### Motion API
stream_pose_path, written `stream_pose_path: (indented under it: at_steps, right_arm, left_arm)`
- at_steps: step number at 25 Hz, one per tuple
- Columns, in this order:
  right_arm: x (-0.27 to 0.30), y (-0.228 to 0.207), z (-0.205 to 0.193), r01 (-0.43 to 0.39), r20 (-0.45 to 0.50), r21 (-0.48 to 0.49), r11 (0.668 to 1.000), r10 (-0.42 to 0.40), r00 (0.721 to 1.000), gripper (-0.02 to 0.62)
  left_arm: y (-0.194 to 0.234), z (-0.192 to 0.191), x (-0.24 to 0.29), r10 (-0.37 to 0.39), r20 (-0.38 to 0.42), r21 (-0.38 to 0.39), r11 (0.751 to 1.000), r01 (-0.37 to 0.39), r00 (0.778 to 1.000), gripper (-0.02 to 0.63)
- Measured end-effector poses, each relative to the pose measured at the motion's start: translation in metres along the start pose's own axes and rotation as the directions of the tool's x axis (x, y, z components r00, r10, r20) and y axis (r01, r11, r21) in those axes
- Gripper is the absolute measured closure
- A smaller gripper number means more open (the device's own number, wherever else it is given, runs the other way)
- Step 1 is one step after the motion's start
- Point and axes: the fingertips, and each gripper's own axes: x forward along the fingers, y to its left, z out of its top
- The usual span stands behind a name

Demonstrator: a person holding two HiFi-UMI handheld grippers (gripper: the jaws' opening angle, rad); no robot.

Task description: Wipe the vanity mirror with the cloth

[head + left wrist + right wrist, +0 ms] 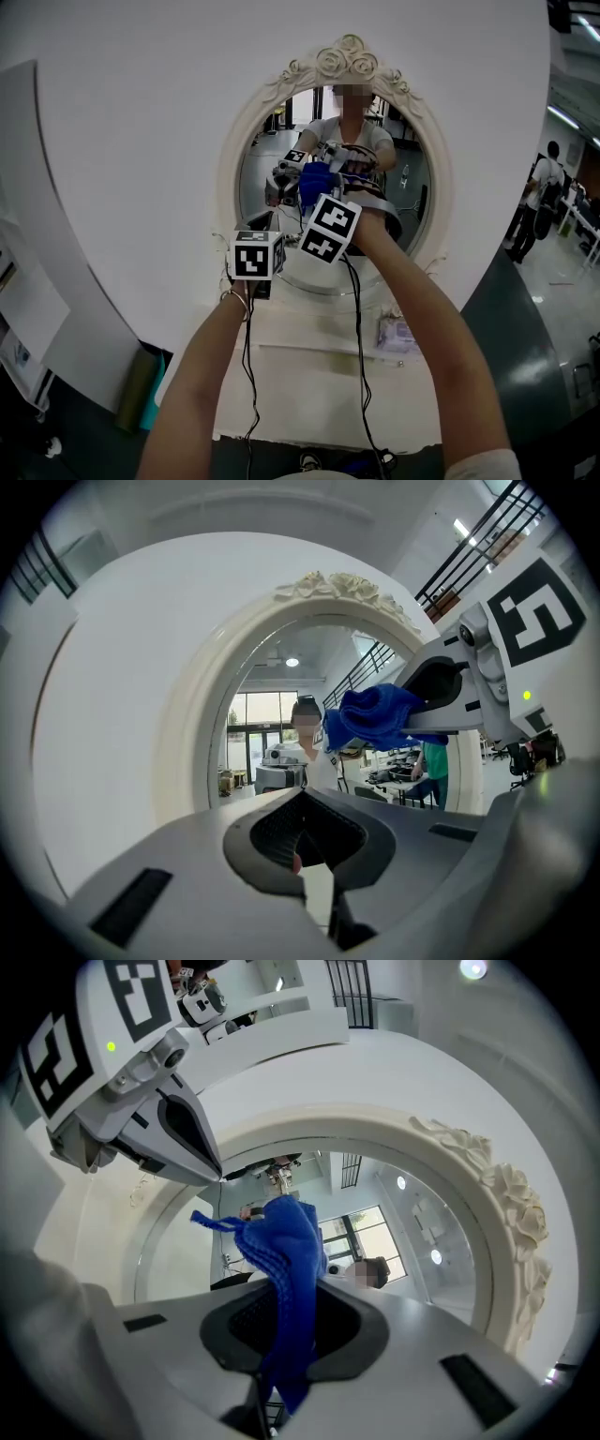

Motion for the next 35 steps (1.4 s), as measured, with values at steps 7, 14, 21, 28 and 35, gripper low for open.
stream_pose_path:
  at_steps: [7, 14, 21, 28, 35]
  right_arm:
    - [0.011, 0.051, -0.007, -0.058, -0.001, -0.003, 0.998, 0.058, 0.998, 0.529]
    - [0.020, 0.109, -0.014, -0.124, 0.003, 0.012, 0.992, 0.124, 0.992, 0.529]
    - [0.028, 0.151, -0.019, -0.136, 0.021, 0.054, 0.989, 0.135, 0.991, 0.529]
    - [0.038, 0.216, -0.040, -0.212, -0.002, 0.065, 0.975, 0.213, 0.977, 0.529]
    - [0.047, 0.277, -0.058, -0.305, -0.033, 0.089, 0.948, 0.309, 0.951, 0.529]
  left_arm:
    - [-0.008, -0.043, 0.003, -0.012, -0.047, -0.012, 1.000, 0.012, 0.999, 0.600]
    - [-0.017, -0.091, 0.003, -0.029, -0.100, -0.021, 0.999, 0.027, 0.995, 0.601]
    - [-0.024, -0.146, 0.000, -0.035, -0.163, -0.060, 0.998, 0.026, 0.986, 0.601]
    - [-0.026, -0.189, -0.002, -0.035, -0.210, -0.098, 0.995, 0.014, 0.977, 0.601]
    - [-0.030, -0.219, 0.000, -0.039, -0.248, -0.119, 0.993, 0.010, 0.968, 0.601]
